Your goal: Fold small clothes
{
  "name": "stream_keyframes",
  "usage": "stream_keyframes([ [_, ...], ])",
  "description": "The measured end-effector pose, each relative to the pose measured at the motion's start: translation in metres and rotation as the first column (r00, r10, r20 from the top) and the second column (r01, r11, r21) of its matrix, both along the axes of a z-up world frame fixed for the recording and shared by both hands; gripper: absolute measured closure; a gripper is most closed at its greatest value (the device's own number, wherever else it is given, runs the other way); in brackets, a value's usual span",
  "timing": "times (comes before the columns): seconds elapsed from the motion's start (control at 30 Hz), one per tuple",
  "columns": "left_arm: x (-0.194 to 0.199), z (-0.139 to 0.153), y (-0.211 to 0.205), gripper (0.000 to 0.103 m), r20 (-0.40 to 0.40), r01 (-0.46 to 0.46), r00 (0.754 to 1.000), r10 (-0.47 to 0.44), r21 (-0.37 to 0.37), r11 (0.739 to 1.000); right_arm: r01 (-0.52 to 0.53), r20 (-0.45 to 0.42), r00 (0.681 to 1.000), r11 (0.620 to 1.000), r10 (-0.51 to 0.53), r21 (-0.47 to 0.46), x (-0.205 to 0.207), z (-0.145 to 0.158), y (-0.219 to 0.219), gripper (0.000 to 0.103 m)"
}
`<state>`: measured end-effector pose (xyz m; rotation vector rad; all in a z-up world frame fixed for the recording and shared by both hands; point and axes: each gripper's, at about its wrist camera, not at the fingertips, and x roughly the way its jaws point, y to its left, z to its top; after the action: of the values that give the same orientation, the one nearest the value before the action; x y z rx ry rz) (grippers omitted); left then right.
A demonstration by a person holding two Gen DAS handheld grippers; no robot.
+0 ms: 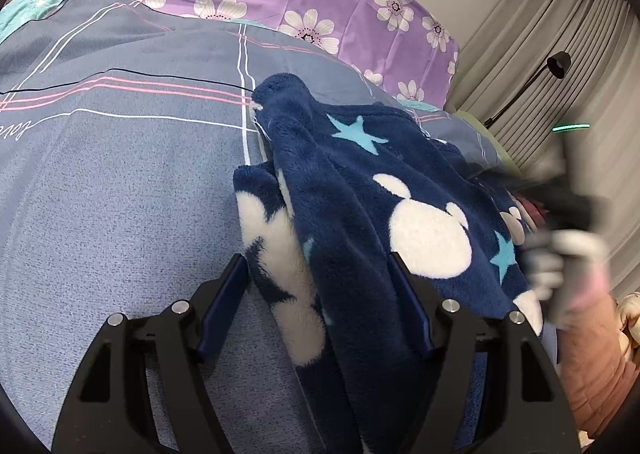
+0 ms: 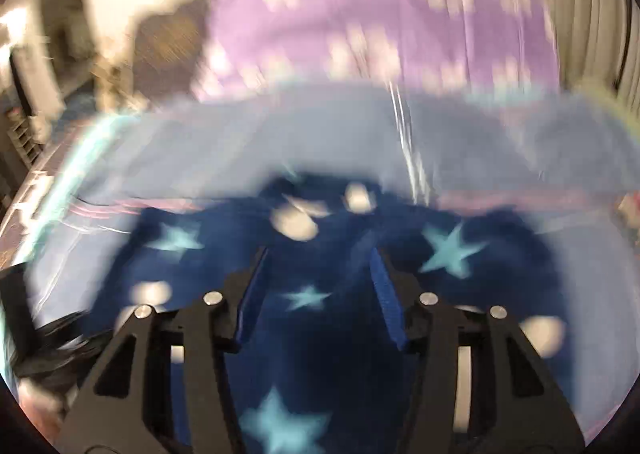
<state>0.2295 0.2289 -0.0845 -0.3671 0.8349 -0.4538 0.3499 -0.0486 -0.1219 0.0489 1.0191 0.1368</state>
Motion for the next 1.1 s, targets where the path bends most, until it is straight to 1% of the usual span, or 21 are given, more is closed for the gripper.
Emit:
stream_keyframes([
  [0.03, 0.000, 0.000, -0.001, 0.031, 0.003, 0.001, 1.000, -0.001, 0.006, 1.000, -0.012, 0.043, 0.999, 1.000, 0.012, -0.005, 0.006, -0.008, 0.001, 0.046],
  [0.13, -0.001, 0.003, -0.005, 0.029, 0.014, -0.009, 1.000, 0.008, 0.052, 0.999, -0.020, 0.034, 0.999, 0.998, 0.022, -0.058, 0.007, 0.003, 0.011, 0.046],
  [0.17, -0.001, 0.003, -0.006, 0.029, 0.016, -0.013, 1.000, 0.012, 0.064, 0.998, -0.036, 0.053, 0.998, 0.997, 0.040, -0.072, 0.004, 0.003, 0.012, 0.049],
  [0.23, -0.001, 0.004, -0.007, 0.028, 0.018, -0.015, 1.000, 0.014, 0.074, 0.997, -0.017, 0.079, 0.997, 0.998, 0.022, -0.058, -0.009, 0.015, 0.004, 0.053],
  [0.27, 0.000, 0.003, -0.006, 0.028, 0.019, -0.017, 1.000, 0.016, 0.074, 0.997, 0.010, 0.108, 0.994, 1.000, -0.009, -0.012, -0.021, 0.027, -0.005, 0.053],
  [0.33, 0.000, 0.003, -0.005, 0.028, 0.019, -0.018, 1.000, 0.016, 0.073, 0.997, -0.015, 0.162, 0.987, 0.998, 0.005, 0.062, -0.043, 0.047, -0.011, 0.054],
  [0.37, 0.000, 0.003, -0.005, 0.028, 0.018, -0.017, 1.000, 0.016, 0.072, 0.997, -0.061, 0.211, 0.976, 0.996, 0.046, 0.067, -0.067, 0.057, -0.007, 0.054],
  [0.4, 0.001, 0.003, -0.004, 0.028, 0.017, -0.017, 1.000, 0.016, 0.071, 0.997, -0.118, 0.276, 0.956, 0.992, 0.103, 0.036, -0.097, 0.066, 0.003, 0.052],
  [0.43, 0.001, 0.003, -0.005, 0.028, 0.016, -0.017, 1.000, 0.016, 0.070, 0.997, -0.157, 0.312, 0.939, 0.988, 0.146, 0.012, -0.116, 0.069, 0.011, 0.050],
  [0.47, 0.001, 0.002, -0.004, 0.027, 0.015, -0.016, 1.000, 0.015, 0.067, 0.998, -0.237, 0.358, 0.905, 0.971, 0.232, -0.031, -0.149, 0.071, 0.025, 0.045],
  [0.5, 0.001, 0.002, -0.005, 0.027, 0.014, -0.016, 1.000, 0.015, 0.066, 0.998, -0.315, 0.374, 0.873, 0.947, 0.313, -0.059, -0.179, 0.068, 0.037, 0.042],
  [0.53, 0.000, 0.002, -0.006, 0.027, 0.015, -0.017, 1.000, 0.016, 0.066, 0.998, -0.390, 0.369, 0.843, 0.917, 0.391, -0.080, -0.202, 0.061, 0.050, 0.041],
  [0.6, 0.000, 0.002, -0.006, 0.027, 0.017, -0.018, 1.000, 0.017, 0.070, 0.997, -0.530, 0.321, 0.768, 0.832, 0.554, -0.165, -0.244, 0.041, 0.092, 0.040],
  [0.63, 0.000, 0.002, -0.006, 0.027, 0.018, -0.019, 1.000, 0.018, 0.073, 0.997, -0.560, 0.306, 0.742, 0.802, 0.597, -0.206, -0.256, 0.034, 0.108, 0.040],
  [0.67, -0.001, 0.002, -0.007, 0.027, 0.021, -0.022, 1.000, 0.020, 0.078, 0.997, -0.606, 0.278, 0.692, 0.745, 0.667, -0.278, -0.272, 0.022, 0.132, 0.040],
  [0.77, -0.003, 0.003, -0.008, 0.026, 0.032, -0.035, 0.999, 0.031, 0.101, 0.994, -0.626, 0.255, 0.612, 0.656, 0.749, -0.422, -0.299, 0.007, 0.177, 0.040],
  [0.83, -0.002, 0.003, -0.006, 0.026, 0.035, -0.037, 0.999, 0.034, 0.093, 0.995, -0.605, 0.264, 0.590, 0.634, 0.763, -0.481, -0.302, 0.000, 0.194, 0.040],
  [0.93, -0.001, 0.001, 0.001, 0.026, 0.020, -0.032, 0.999, 0.031, 0.042, 0.999, -0.526, 0.262, 0.594, 0.613, 0.761, -0.589, -0.302, -0.011, 0.212, 0.040],
  [1.0, 0.001, -0.001, 0.005, 0.026, 0.011, -0.027, 1.000, 0.027, 0.009, 1.000, -0.472, 0.249, 0.593, 0.581, 0.766, -0.663, -0.302, -0.019, 0.218, 0.039],
  [1.03, 0.002, -0.002, 0.007, 0.025, 0.006, -0.024, 1.000, 0.024, -0.010, 1.000, -0.454, 0.231, 0.590, 0.554, 0.773, -0.698, -0.301, -0.026, 0.223, 0.039],
  [1.1, 0.003, -0.003, 0.009, 0.025, 0.001, -0.020, 1.000, 0.020, -0.025, 0.999, -0.448, 0.225, 0.581, 0.539, 0.782, -0.714, -0.298, -0.029, 0.221, 0.038],
])
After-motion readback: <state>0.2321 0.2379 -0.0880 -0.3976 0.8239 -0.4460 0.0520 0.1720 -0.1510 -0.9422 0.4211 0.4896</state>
